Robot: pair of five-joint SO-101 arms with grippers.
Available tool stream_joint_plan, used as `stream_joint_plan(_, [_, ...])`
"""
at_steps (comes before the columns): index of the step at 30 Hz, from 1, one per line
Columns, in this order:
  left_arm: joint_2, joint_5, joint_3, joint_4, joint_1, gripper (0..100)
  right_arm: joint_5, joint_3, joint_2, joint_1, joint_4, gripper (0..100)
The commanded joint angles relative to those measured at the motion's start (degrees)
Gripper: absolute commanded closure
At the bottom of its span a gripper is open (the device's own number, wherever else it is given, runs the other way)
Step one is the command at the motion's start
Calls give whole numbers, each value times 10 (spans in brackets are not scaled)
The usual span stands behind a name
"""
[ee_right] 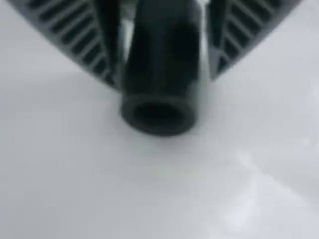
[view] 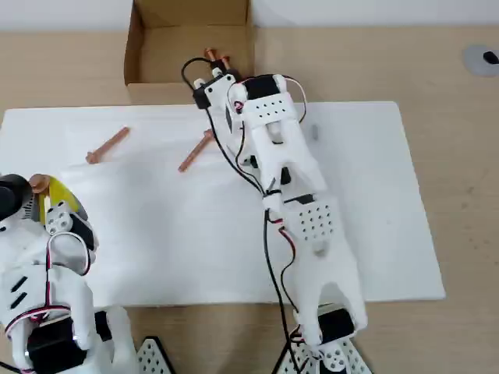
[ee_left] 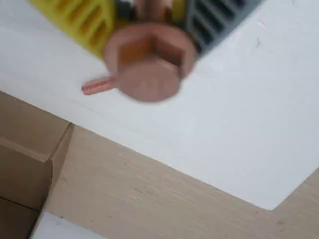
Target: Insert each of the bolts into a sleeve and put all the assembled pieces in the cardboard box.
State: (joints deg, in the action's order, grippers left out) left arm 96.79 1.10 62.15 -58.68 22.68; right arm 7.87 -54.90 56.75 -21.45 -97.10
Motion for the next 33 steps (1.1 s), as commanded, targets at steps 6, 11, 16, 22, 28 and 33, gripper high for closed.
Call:
stream_joint_plan(6, [6, -3, -29, 3, 4, 995, 33, -2, 29, 15, -12, 988])
stream_joint_plan(11, [6, -3, -29, 3, 2, 995, 32, -23, 27, 20, -28, 988])
stream_joint_plan(16, [6, -1, -32, 3, 4, 995, 16, -129, -29, 15, -55, 988])
stream_joint_plan(22, [26, 2, -89, 2, 4, 997, -15, -76, -290, -47, -55, 988])
stream_joint_plan(28, [80, 1, -82, 5, 0, 997, -88, 204, -658, -175, -55, 988])
stream_joint_plan(33, [77, 1, -63, 8, -1, 997, -87, 486, -873, -204, 4, 988])
